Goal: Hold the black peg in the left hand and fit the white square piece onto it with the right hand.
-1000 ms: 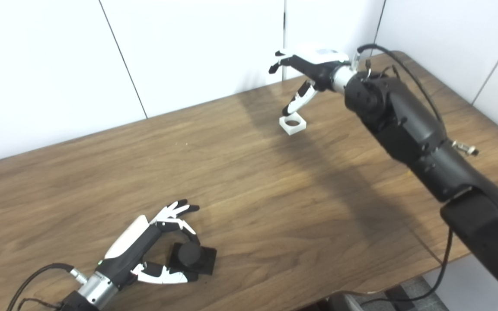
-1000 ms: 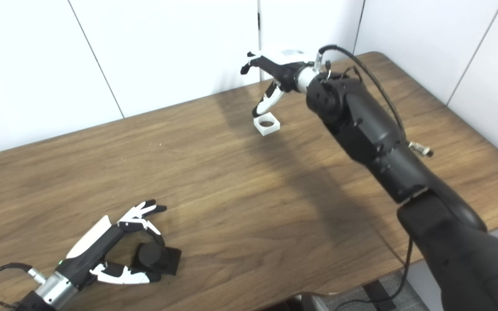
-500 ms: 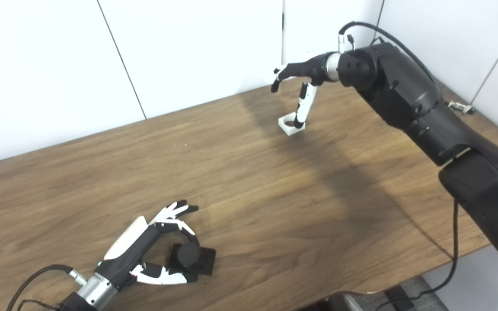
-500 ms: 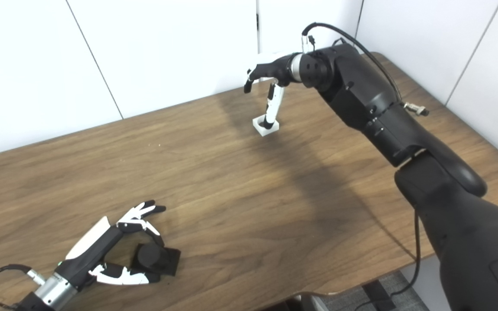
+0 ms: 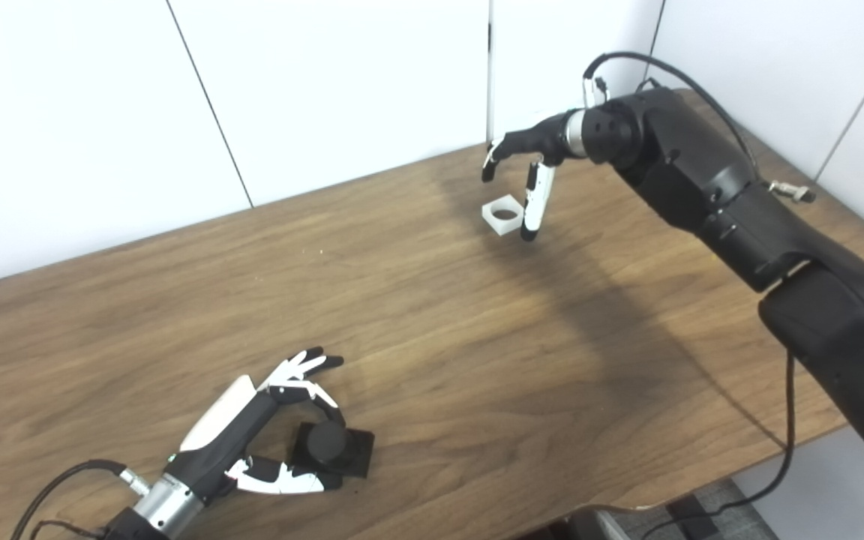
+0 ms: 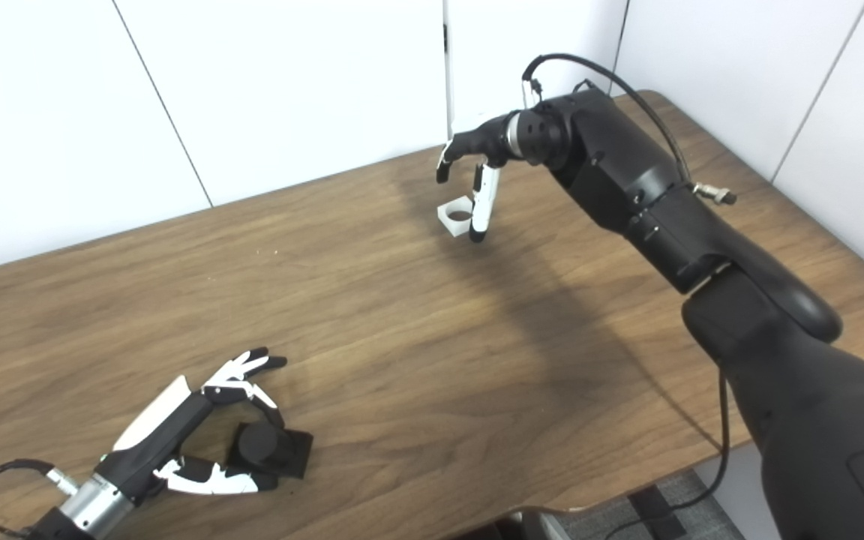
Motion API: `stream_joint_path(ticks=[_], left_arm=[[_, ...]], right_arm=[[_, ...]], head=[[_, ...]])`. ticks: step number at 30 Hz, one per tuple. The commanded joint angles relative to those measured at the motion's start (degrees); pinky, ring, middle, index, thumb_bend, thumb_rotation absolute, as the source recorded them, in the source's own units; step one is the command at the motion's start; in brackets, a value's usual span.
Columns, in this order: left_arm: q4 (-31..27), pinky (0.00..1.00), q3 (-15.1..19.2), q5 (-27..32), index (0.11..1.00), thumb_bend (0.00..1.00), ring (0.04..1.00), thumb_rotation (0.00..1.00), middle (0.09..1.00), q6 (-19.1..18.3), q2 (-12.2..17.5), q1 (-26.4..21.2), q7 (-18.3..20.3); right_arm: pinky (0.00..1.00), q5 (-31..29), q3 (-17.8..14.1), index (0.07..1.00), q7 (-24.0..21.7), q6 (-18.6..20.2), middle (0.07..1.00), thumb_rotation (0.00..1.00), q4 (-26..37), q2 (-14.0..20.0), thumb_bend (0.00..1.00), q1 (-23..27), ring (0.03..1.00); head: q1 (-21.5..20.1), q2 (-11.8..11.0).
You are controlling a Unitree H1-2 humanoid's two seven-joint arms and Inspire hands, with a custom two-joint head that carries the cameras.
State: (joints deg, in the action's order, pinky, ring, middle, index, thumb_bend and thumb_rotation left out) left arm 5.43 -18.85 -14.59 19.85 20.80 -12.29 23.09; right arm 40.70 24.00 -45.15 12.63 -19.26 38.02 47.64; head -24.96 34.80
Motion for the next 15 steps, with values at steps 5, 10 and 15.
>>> stream_joint_path(ticks=[5, 10, 15], left_arm=[[-0.3, 1.00, 0.5, -0.2, 0.486, 0.52, 1.000, 0.06, 0.926, -0.2, 0.6, -0.2, 0.1], [-0.4, 1.00, 0.5, -0.2, 0.485, 0.52, 1.000, 0.06, 0.927, 0.0, 0.5, 0.0, 0.0], [-0.4, 1.00, 0.5, -0.4, 0.485, 0.52, 1.000, 0.06, 0.925, 0.0, 0.5, 0.2, -0.1]], right_arm=[[1.00, 0.4, -1.1, 0.847, 4.0, -0.2, 0.992, 0.22, -1.9, -0.3, 0.92, 1.4, 1.000], [1.00, 0.4, -1.0, 0.849, 5.9, -0.9, 0.989, 0.23, -3.7, -0.6, 0.91, 1.1, 0.993], [0.99, 0.6, -0.7, 0.855, 7.1, -0.5, 0.991, 0.24, -5.5, -0.9, 0.90, 1.1, 0.990]], head=[[0.2, 0.1], [0.5, 0.1], [0.8, 0.1]])
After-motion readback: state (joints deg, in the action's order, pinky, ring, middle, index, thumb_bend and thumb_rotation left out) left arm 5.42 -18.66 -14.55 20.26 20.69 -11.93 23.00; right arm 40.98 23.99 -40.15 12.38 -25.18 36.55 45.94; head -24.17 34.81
